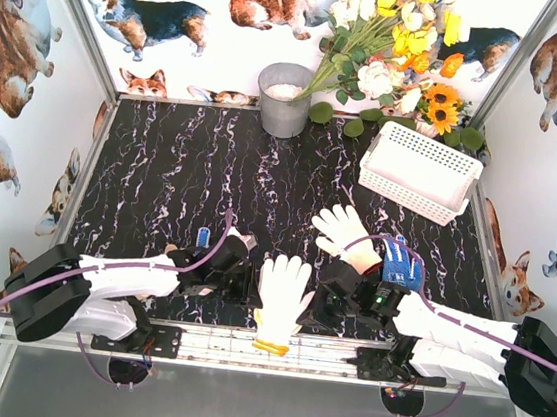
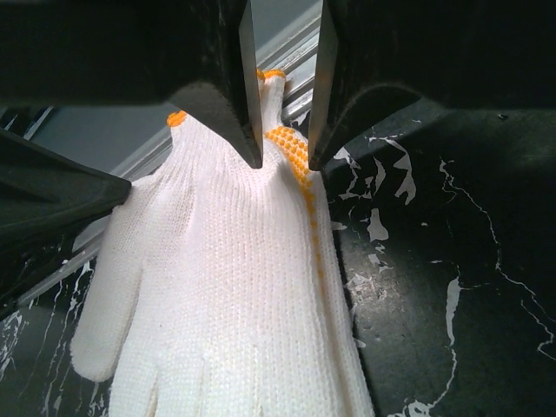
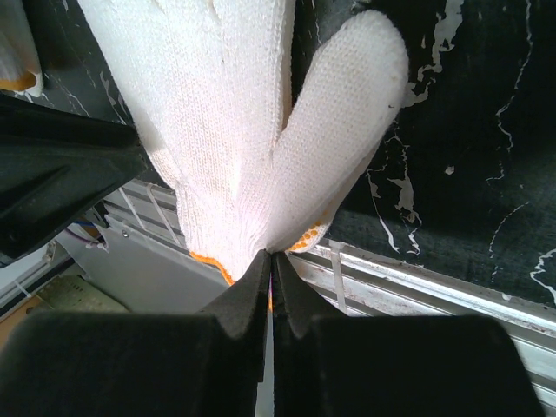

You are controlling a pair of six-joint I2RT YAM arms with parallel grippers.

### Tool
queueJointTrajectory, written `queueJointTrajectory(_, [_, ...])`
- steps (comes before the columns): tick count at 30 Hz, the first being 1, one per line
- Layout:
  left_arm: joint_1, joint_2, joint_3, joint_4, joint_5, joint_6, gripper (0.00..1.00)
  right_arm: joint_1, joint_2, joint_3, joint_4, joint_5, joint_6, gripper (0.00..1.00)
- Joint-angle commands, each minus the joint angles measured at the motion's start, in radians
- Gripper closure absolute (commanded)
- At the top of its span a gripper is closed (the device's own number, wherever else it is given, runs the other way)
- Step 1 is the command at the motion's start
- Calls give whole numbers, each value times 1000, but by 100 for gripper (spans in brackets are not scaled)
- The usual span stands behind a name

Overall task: Put the gloves into the storage basket
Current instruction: Pair the glove with the glove.

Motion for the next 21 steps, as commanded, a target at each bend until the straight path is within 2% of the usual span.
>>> queueJointTrajectory(1, [7,18,13,25,-19,11,79,-2,-5,-1,52,-1,-2,100])
queueJointTrajectory(11, [12,52,33,37,-13,26,86,-3,-7,-7,59,-3,0,100])
queueJointTrajectory(21, [12,69,44,62,2,36,86,-2,0,-12,67,-4,2,100])
